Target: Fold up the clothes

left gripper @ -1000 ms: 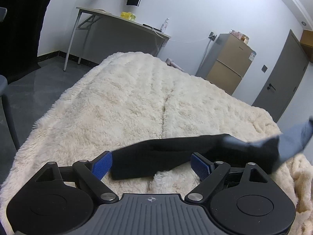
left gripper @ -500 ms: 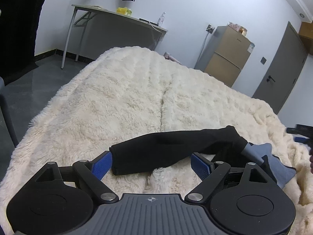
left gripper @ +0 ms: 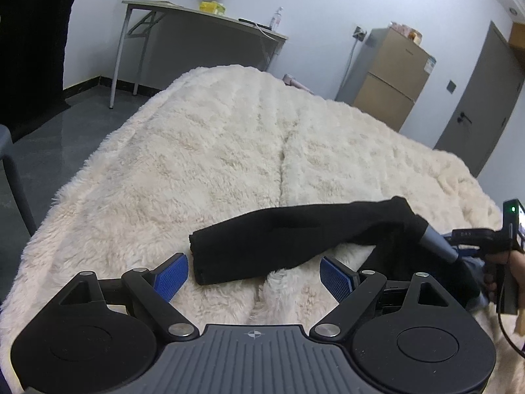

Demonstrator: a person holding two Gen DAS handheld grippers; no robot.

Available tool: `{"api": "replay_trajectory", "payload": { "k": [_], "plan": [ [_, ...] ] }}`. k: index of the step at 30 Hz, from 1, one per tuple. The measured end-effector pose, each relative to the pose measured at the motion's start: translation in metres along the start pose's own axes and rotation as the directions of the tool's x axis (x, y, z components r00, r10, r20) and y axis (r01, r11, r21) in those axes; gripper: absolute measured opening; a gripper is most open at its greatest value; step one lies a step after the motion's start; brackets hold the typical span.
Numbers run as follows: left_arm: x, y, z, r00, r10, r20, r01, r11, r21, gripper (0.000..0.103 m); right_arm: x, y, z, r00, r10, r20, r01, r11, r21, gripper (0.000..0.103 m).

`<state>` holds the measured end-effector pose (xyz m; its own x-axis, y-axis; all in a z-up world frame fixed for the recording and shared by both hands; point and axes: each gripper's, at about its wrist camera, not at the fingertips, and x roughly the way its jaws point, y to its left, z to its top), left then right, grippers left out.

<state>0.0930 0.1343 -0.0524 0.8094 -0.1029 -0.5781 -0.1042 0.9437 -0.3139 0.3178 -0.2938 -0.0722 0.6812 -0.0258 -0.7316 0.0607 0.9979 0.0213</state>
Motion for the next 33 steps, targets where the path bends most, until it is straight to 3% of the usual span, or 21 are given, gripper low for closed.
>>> {"api": "replay_trajectory", "payload": {
  "k": [1, 3, 8, 12, 13, 17, 18, 20, 22, 26, 28, 30, 33],
  "plan": [
    [0.000, 0.000, 0.000, 1.000, 0.000, 0.003, 0.000, 1.000, 0.003, 0.084, -0.002, 0.001, 0.003, 1.000, 0.006, 0.000, -0.006, 1.000, 0.004, 0.021],
    [-0.001, -0.001, 0.000, 1.000, 0.001, 0.007, -0.001, 1.000, 0.008, 0.084, -0.014, 0.004, 0.010, 0.999, 0.005, 0.040, -0.004, 1.000, -0.002, 0.017],
    [0.001, -0.002, -0.001, 1.000, -0.002, -0.004, 0.002, 1.000, 0.016, 0.084, -0.051, 0.000, 0.024, 0.980, -0.024, 0.197, 0.016, 0.999, 0.042, 0.015],
    [0.001, -0.004, -0.001, 1.000, 0.000, -0.003, 0.001, 1.000, 0.028, 0.084, -0.089, -0.008, 0.048, 0.936, -0.042, 0.350, 0.003, 0.994, 0.111, 0.015],
    [0.000, -0.005, -0.001, 1.000, 0.000, 0.000, 0.000, 1.000, 0.030, 0.084, -0.100, -0.012, 0.060, 0.917, -0.050, 0.397, -0.005, 0.991, 0.135, 0.015],
    [-0.001, -0.005, 0.000, 1.000, 0.001, 0.010, -0.001, 1.000, 0.030, 0.084, -0.123, -0.038, 0.098, 0.858, -0.114, 0.501, -0.032, 0.961, 0.274, 0.015],
    [-0.001, -0.005, 0.000, 1.000, 0.001, 0.010, -0.002, 1.000, 0.029, 0.084, -0.121, -0.046, 0.108, 0.854, -0.142, 0.500, -0.017, 0.954, 0.301, 0.015],
    [0.000, -0.006, 0.001, 1.000, 0.003, 0.009, -0.003, 1.000, 0.028, 0.084, -0.113, -0.062, 0.126, 0.856, -0.203, 0.476, 0.034, 0.940, 0.340, 0.015],
    [0.000, -0.006, 0.001, 1.000, 0.003, 0.009, -0.004, 1.000, 0.029, 0.084, -0.104, -0.077, 0.144, 0.854, -0.262, 0.449, 0.085, 0.922, 0.377, 0.027],
    [0.002, -0.006, 0.001, 1.000, 0.005, 0.007, -0.005, 1.000, 0.030, 0.084, -0.069, -0.080, 0.138, 0.943, -0.186, 0.277, 0.105, 0.953, 0.283, 0.034],
    [0.004, -0.005, 0.000, 1.000, 0.006, 0.001, -0.006, 1.000, 0.027, 0.084, -0.069, -0.064, 0.105, 0.947, -0.135, 0.291, 0.080, 0.977, 0.196, 0.060],
    [0.006, -0.006, 0.000, 1.000, 0.006, -0.007, -0.006, 0.999, 0.032, 0.084, -0.074, -0.047, 0.071, 0.940, -0.102, 0.325, 0.075, 0.993, 0.095, 0.068],
    [0.008, -0.008, -0.001, 1.000, 0.007, -0.018, -0.006, 0.999, 0.049, 0.084, -0.089, -0.016, -0.015, 0.925, 0.006, 0.380, 0.060, 0.985, -0.162, 0.068]
  ]
}}
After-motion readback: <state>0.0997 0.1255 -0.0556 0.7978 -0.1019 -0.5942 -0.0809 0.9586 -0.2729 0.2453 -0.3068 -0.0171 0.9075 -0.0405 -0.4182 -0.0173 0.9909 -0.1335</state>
